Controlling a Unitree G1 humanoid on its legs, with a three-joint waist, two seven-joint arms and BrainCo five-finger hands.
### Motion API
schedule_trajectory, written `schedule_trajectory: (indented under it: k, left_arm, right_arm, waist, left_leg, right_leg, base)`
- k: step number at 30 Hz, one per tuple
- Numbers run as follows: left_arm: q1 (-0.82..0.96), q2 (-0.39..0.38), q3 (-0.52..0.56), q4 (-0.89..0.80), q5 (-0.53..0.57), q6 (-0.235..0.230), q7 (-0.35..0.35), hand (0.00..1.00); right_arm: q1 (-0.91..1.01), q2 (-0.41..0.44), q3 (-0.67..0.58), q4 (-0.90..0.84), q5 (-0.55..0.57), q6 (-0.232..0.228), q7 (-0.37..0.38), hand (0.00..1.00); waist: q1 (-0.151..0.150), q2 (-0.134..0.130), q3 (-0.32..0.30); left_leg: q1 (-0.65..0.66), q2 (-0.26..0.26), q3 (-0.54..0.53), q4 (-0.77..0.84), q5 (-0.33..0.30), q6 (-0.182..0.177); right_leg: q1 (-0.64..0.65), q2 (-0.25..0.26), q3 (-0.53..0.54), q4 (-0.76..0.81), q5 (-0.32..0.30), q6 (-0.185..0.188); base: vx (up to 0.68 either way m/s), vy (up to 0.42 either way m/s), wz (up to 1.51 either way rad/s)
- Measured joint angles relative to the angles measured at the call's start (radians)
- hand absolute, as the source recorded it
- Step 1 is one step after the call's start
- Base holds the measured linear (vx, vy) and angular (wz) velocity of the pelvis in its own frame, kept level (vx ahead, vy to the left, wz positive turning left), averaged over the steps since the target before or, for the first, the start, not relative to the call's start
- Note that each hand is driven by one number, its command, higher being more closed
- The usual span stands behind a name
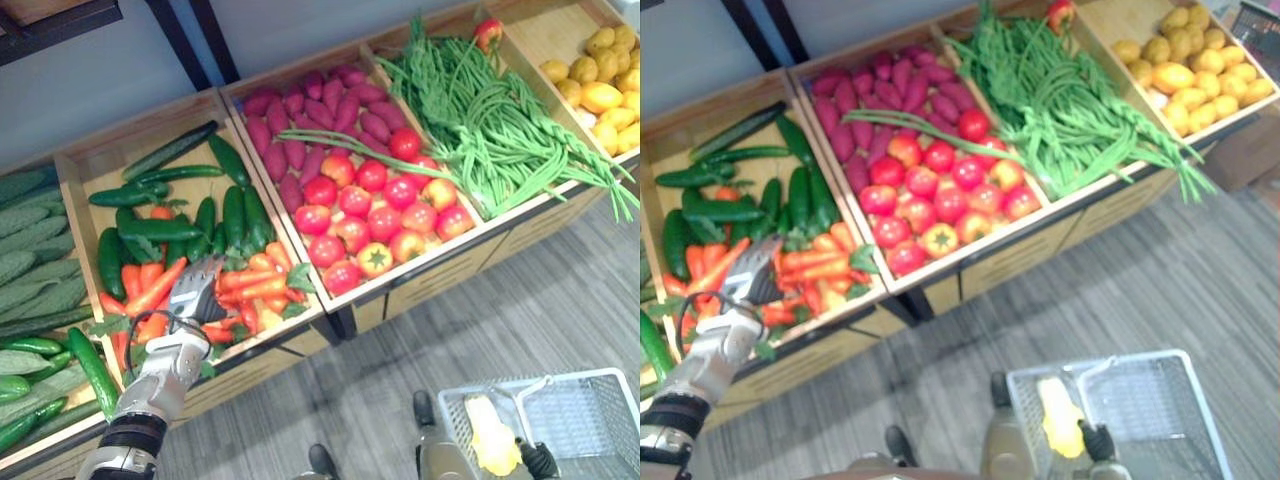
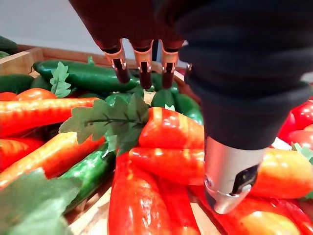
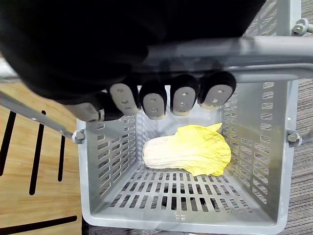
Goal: Pick vegetable in the basket
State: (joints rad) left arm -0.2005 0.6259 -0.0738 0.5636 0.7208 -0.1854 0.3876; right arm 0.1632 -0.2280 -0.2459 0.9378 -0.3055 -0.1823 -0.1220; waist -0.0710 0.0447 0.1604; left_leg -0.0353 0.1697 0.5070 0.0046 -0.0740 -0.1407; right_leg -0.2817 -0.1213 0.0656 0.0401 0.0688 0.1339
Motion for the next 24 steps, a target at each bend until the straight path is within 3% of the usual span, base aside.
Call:
schedule_trajectory:
  k: [13, 14, 24]
  left_arm:
    - [-0.036, -0.037, 0.0, 0.065, 0.001, 0.022, 0.003, 0.0]
    - [-0.053, -0.037, 0.004, 0.073, 0.0, 0.025, 0.007, 1.0]
    - [-0.131, -0.057, 0.075, 0.087, -0.001, 0.081, 0.046, 1.0]
  right_arm:
    - [-0.028, -0.003, 0.019, -0.022, 0.0, 0.003, -0.004, 1.0]
    - [-0.031, -0.001, 0.022, -0.029, 0.0, 0.001, -0.003, 1.0]
    - [-0.046, -0.001, 0.038, -0.069, 0.0, -0.001, -0.002, 1.0]
  waist:
    - [0.018, -0.008, 0.032]
    - [0.022, -0.016, 0.038]
    - [0.019, -0.027, 0.071]
  left_leg:
    - [-0.025, 0.006, 0.041, 0.006, -0.005, -0.008]
    - [-0.03, 0.01, 0.053, 0.013, -0.009, -0.012]
    - [-0.067, 0.039, 0.081, 0.073, -0.027, -0.019]
  right_leg:
    - [-0.051, 0.013, 0.038, 0.012, 0.004, 0.005]
    - [-0.061, 0.018, 0.049, 0.017, 0.008, -0.001]
    - [-0.082, 0.039, 0.084, -0.004, 0.041, -0.007]
  base:
    - [0.02, -0.012, -0.08]
    - [0.0, -0.016, -0.17]
    - [-0.03, -0.047, -0.1]
